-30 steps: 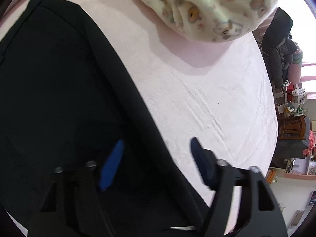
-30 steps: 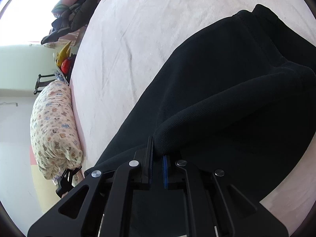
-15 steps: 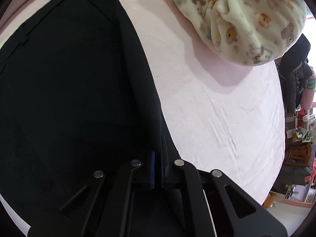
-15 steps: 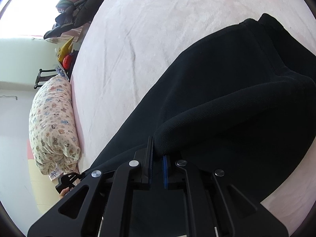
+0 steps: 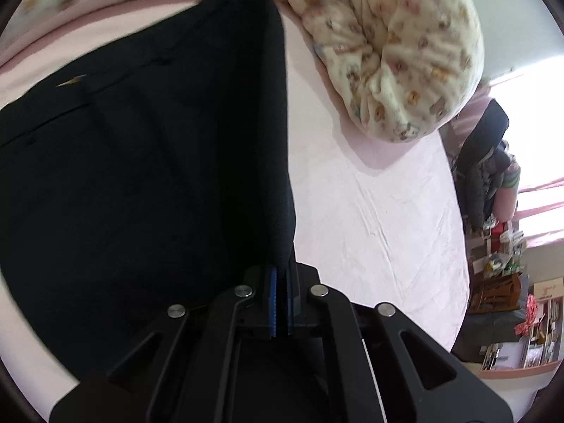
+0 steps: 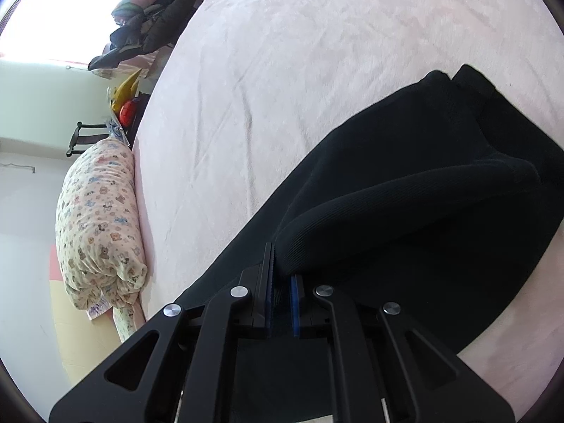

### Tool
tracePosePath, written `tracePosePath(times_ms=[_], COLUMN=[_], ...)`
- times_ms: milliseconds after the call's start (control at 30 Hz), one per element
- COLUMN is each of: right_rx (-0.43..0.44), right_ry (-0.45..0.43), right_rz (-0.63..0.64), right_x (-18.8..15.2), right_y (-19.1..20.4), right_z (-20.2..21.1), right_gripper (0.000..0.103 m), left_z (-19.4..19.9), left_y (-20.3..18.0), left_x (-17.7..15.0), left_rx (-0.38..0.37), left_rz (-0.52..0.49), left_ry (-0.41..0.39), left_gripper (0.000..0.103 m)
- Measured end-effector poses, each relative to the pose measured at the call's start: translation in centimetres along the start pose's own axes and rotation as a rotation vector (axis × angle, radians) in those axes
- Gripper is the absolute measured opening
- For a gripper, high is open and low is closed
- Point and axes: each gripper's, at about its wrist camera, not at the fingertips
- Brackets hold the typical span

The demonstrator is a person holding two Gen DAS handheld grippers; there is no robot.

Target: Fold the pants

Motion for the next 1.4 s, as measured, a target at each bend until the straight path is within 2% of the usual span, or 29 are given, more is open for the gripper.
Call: tracePosePath(times_ms=[100, 200, 367, 467, 733, 900, 1000, 1067, 1133, 1167, 1200, 1267, 1333, 1400], right_rx=[-0.016, -0.040, -0.092, -0.111, -0.098, -0.157, -0.215, -0.223, -0.199, -0.193, -0.194, -0.192, -0.165, -0.132], right_ry=[0.005, 0.009, 0.033, 0.037, 0.016, 0.044, 0.084, 0.107, 0.114, 0.113, 0.108, 0.068, 0.026, -0.035], right_rz=[0.001, 0.002, 0.003, -0.010, -0.002, -0.063, -0.086, -0.106, -0.137, -0.142, -0.142, -0.163, -0.218, -0.308], right_x=[-0.3, -0.7, -1.7, -2.3, -2.9, -4.4, -5.5, -5.6, -5.4, -5.3, -5.2, -5.0, -4.4, -3.6], right_y=[-0.3, -0.9, -2.2, -3.0, -2.8, -5.3, -7.3, -8.1, -8.4, -8.5, -8.6, -9.2, -10.3, -12.0], right_z=[0.3, 0.5, 0.4, 0.6, 2.0, 1.8, 0.7, 0.4, 1.0, 1.7, 2.4, 4.3, 5.9, 7.5], right_gripper=[0.008, 0.008, 0.008, 0.008, 0.008, 0.008, 0.008, 0.009, 0.017, 0.027, 0.043, 0.059, 0.060, 0.060], left_z=[2.9, 5.0, 5.4, 5.2, 6.2, 6.2, 5.5, 4.6, 4.6, 4.7, 5.0, 5.3, 5.9, 6.5], left_y=[3.1, 6.9, 11.4, 13.8, 13.5, 14.6, 15.5, 16.3, 16.5, 16.3, 16.0, 15.8, 15.7, 15.7], left_x=[-2.4, -5.6, -9.0, -10.3, -10.2, -10.4, -10.8, -11.0, -11.2, -11.2, -11.3, -11.5, -11.9, -12.5], left_rx=[0.003, 0.064, 0.210, 0.271, 0.260, 0.284, 0.341, 0.394, 0.417, 0.426, 0.436, 0.460, 0.481, 0.491], left_rz=[0.069, 0.179, 0.216, 0.269, 0.238, 0.239, 0.228, 0.226, 0.221, 0.210, 0.187, 0.158, 0.135, 0.111], left_ry=[-0.045, -0.058, 0.010, 0.049, 0.044, 0.045, 0.051, 0.074, 0.079, 0.081, 0.079, 0.090, 0.102, 0.113], left_gripper=[0.004, 0.004, 0.004, 0.004, 0.004, 0.005, 0.007, 0.019, 0.028, 0.031, 0.035, 0.054, 0.064, 0.070])
Point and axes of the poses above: each gripper's, at about its wrist camera, not at the fingertips, and z roughly against the way its jaws point, y to its left, x to its top, and after that the axes turned 2 degrees about z, right-handed
